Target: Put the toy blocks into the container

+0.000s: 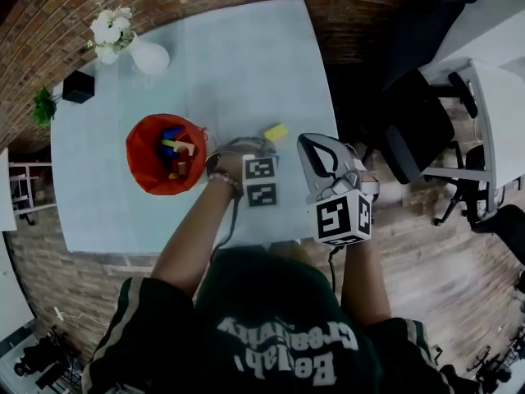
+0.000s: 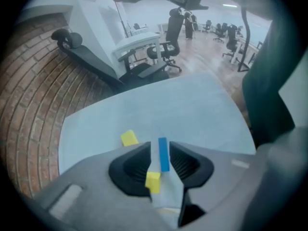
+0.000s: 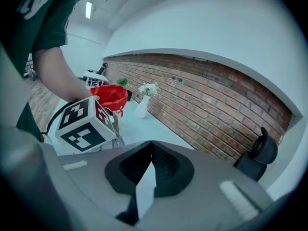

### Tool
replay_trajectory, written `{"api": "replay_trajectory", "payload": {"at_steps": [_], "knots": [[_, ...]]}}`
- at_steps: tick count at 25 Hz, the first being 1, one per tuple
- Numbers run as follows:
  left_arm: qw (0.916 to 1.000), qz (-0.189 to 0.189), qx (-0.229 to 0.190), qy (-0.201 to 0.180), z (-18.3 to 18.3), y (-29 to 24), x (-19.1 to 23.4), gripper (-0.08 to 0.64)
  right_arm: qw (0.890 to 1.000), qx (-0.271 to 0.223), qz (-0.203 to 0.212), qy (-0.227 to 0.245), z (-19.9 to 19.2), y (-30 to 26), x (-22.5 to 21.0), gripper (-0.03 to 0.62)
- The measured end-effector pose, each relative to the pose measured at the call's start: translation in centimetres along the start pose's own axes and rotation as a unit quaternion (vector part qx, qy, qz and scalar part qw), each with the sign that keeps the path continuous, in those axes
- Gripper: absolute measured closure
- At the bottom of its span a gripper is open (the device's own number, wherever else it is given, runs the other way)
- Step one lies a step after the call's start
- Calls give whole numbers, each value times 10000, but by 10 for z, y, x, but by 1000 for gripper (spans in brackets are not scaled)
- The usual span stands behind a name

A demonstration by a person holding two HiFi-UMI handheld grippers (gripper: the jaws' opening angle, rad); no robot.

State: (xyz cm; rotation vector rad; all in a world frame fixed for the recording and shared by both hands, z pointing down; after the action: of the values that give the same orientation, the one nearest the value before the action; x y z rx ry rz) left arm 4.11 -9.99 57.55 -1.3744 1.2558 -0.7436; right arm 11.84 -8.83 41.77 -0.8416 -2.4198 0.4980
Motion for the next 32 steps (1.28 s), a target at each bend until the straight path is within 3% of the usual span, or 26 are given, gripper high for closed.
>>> {"api": "replay_trajectory", "payload": {"at_steps": [6,9,17,21,24,32], "knots": [[9994,-293,164,109,-3,-27,-1,440,9999,93,-9,-70,-8,-3,-4,586],[9992,-274,239,135,-5,-35,-2,489,9998,150,-12,-101,-13,-3,-5,586],[9994,-204,196,184,-3,-28,-2,491,9999,128,-34,-92,-13,-3,-7,586],[9995,149,-72,281,7,5,9,491,10000,43,-49,-46,-5,1,-9,586],[9955,500,-550,584,15,43,18,491,10000,-62,-70,34,6,5,-10,586],[9635,1732,-1526,1354,19,145,24,491,9976,-598,10,346,50,15,-2,586]]}}
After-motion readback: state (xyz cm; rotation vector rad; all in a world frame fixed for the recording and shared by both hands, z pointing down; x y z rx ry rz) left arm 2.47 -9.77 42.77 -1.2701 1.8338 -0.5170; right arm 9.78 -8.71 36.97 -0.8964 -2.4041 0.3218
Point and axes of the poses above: the fingertips, and each gripper's own axes: y backward along the fingers, x to its left, z out of its top, the point moved 6 cm from there along y, backward along the fingers, and after that the axes turned 4 degrees about z, right-handed, at the moved point
